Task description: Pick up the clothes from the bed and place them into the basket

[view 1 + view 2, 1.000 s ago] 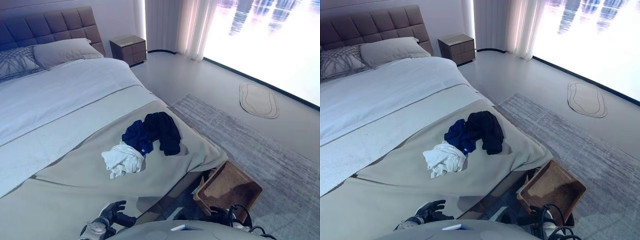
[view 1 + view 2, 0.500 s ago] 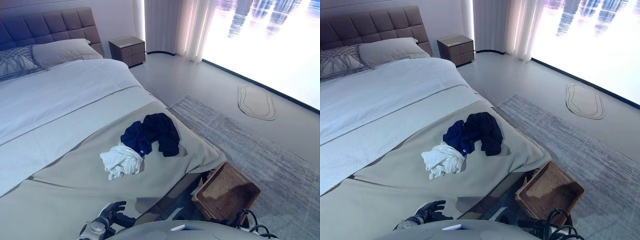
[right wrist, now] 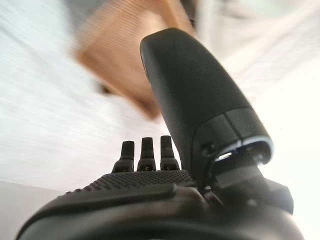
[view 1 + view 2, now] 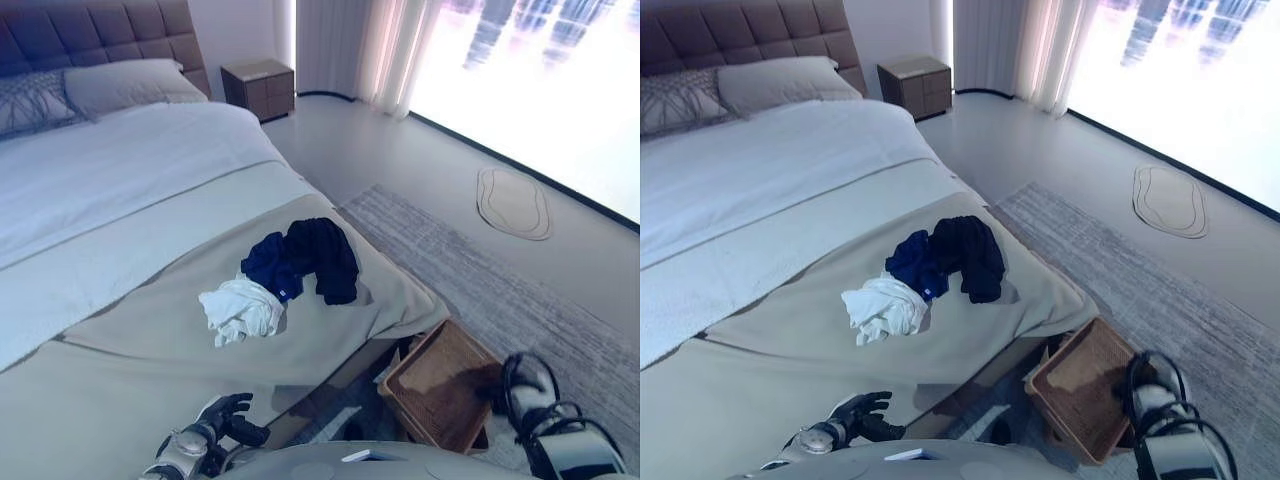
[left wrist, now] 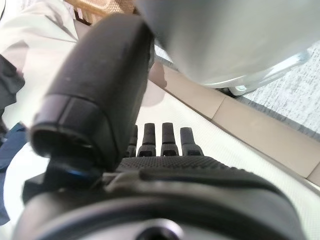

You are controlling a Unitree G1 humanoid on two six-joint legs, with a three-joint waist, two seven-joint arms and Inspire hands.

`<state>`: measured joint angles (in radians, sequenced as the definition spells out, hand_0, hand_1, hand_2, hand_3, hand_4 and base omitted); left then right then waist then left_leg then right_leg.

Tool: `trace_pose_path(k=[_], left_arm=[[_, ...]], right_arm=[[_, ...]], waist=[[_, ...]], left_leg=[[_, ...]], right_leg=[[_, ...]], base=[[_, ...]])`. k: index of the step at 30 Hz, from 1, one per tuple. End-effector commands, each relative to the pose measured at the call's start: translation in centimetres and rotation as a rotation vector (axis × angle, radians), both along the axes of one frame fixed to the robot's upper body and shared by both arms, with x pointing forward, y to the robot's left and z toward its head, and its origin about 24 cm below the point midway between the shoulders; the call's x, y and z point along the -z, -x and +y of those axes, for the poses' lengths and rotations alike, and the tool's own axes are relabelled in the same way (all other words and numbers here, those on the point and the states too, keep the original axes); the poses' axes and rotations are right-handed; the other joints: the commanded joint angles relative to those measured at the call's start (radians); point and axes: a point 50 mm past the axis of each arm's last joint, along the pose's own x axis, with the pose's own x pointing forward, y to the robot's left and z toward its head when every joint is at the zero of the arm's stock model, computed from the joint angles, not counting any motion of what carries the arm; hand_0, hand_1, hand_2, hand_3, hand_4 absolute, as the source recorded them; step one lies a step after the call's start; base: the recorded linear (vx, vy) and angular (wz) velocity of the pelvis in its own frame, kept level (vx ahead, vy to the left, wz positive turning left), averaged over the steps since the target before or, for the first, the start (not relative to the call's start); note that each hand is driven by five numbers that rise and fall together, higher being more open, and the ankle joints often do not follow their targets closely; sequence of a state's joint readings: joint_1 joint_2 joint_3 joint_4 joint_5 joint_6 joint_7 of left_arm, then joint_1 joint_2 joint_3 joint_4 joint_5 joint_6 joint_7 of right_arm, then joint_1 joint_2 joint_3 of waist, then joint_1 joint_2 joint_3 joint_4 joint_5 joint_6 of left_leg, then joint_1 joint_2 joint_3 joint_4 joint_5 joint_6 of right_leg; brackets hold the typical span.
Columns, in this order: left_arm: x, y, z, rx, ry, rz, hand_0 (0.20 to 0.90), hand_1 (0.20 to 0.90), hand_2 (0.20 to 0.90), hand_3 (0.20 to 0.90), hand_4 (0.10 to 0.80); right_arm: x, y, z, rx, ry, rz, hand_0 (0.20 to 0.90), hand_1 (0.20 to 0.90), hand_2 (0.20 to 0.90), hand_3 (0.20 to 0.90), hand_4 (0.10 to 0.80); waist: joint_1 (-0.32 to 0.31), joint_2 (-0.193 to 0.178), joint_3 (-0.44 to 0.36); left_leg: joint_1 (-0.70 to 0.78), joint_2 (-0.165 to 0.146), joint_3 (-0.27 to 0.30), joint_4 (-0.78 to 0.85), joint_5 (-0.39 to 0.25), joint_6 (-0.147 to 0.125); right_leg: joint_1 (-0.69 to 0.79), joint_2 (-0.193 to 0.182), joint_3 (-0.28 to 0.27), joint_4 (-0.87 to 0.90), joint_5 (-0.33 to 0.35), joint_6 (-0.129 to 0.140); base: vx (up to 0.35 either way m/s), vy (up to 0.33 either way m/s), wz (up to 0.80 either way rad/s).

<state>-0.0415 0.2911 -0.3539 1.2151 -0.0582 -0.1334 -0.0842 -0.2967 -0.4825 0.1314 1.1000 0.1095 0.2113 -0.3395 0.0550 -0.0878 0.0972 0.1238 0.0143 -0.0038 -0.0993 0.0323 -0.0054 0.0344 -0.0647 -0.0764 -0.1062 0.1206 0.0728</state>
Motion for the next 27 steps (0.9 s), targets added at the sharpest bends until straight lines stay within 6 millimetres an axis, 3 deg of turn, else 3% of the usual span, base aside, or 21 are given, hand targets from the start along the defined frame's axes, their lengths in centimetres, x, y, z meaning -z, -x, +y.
trace_pose_path(k=[1, 4, 8, 13, 18, 19, 21, 27], left_arm=[[-0.5, -2.0, -0.9, 0.063, 0.007, -0.045, 0.9, 0.9, 0.9, 0.9, 0.8], [-1.0, -3.3, -0.7, 0.049, -0.001, -0.076, 0.9, 0.9, 0.9, 0.9, 0.8], [-2.0, -5.3, -0.1, 0.009, -0.028, -0.135, 0.9, 0.9, 0.9, 0.9, 0.8], [-2.9, -6.3, 1.4, -0.035, -0.063, -0.188, 0.9, 0.9, 0.9, 0.9, 0.8], [-3.8, -7.0, 2.9, -0.054, -0.092, -0.211, 0.9, 0.9, 0.9, 0.9, 0.8], [-4.1, -7.2, 3.4, -0.054, -0.1, -0.229, 0.9, 0.9, 0.9, 0.9, 0.8], [-4.3, -7.4, 3.6, -0.063, -0.094, -0.24, 0.9, 0.9, 0.9, 0.9, 0.8], [-4.5, -7.4, 3.6, -0.1, -0.058, -0.271, 0.9, 0.9, 0.9, 0.9, 0.8]], right_arm=[[-10.0, -10.8, 2.6, -0.321, 0.158, -0.393, 0.9, 0.9, 0.9, 0.9, 0.8], [-13.6, -13.3, 4.3, -0.5, 0.239, -0.475, 0.9, 0.9, 0.9, 0.9, 0.8], [-19.0, -16.5, 7.3, -0.726, 0.476, -0.575, 0.9, 0.9, 0.9, 0.9, 0.8], [-23.9, -18.8, 9.1, -0.725, 0.6, -0.647, 0.9, 0.9, 0.9, 0.9, 0.8], [-25.6, -19.4, 6.9, -0.481, 0.534, -0.627, 0.9, 0.9, 0.9, 0.9, 0.8], [-26.5, -19.1, 5.2, -0.35, 0.512, -0.649, 0.9, 0.9, 0.9, 0.9, 0.8], [-27.4, -18.8, 4.1, -0.245, 0.49, -0.695, 0.9, 0.9, 0.9, 0.9, 0.8], [-30.0, -18.6, 2.7, -0.151, 0.429, -0.732, 0.9, 0.9, 0.9, 0.9, 0.8]], waist=[[0.062, 0.015, 0.07], [0.079, 0.005, 0.106], [0.118, -0.025, 0.184], [0.176, -0.059, 0.245], [0.227, -0.077, 0.279], [0.249, -0.077, 0.304], [0.262, -0.07, 0.323], [0.28, -0.036, 0.387]], left_leg=[[-0.041, -0.031, -0.047, 0.095, -0.091, 0.032], [-0.088, -0.035, -0.06, 0.124, -0.088, 0.035], [-0.155, -0.042, -0.084, 0.172, -0.088, 0.043], [-0.213, -0.044, -0.111, 0.186, -0.08, 0.047], [-0.271, -0.049, -0.135, 0.2, -0.072, 0.05], [-0.306, -0.055, -0.15, 0.213, -0.07, 0.049], [-0.334, -0.064, -0.162, 0.226, -0.07, 0.05], [-0.439, -0.095, -0.189, 0.3, -0.072, 0.049]], right_leg=[[0.035, -0.027, -0.006, 0.128, -0.104, -0.003], [-0.001, -0.036, -0.014, 0.151, -0.099, 0.003], [-0.04, -0.045, -0.024, 0.171, -0.083, 0.011], [-0.064, -0.052, -0.044, 0.167, -0.057, 0.034], [-0.083, -0.061, -0.064, 0.166, -0.047, 0.046], [-0.1, -0.066, -0.076, 0.17, -0.042, 0.043], [-0.119, -0.07, -0.087, 0.178, -0.039, 0.041], [-0.22, -0.094, -0.108, 0.236, -0.032, 0.031]], base=[[-0.099, 0.059, 0.17], [-0.11, 0.047, 0.24], [-0.101, 0.035, 0.34], [-0.031, 0.014, 0.29], [0.018, 0.008, 0.21], [0.021, 0.018, 0.29], [0.017, 0.041, 0.31], [0.015, 0.092, 0.16]])
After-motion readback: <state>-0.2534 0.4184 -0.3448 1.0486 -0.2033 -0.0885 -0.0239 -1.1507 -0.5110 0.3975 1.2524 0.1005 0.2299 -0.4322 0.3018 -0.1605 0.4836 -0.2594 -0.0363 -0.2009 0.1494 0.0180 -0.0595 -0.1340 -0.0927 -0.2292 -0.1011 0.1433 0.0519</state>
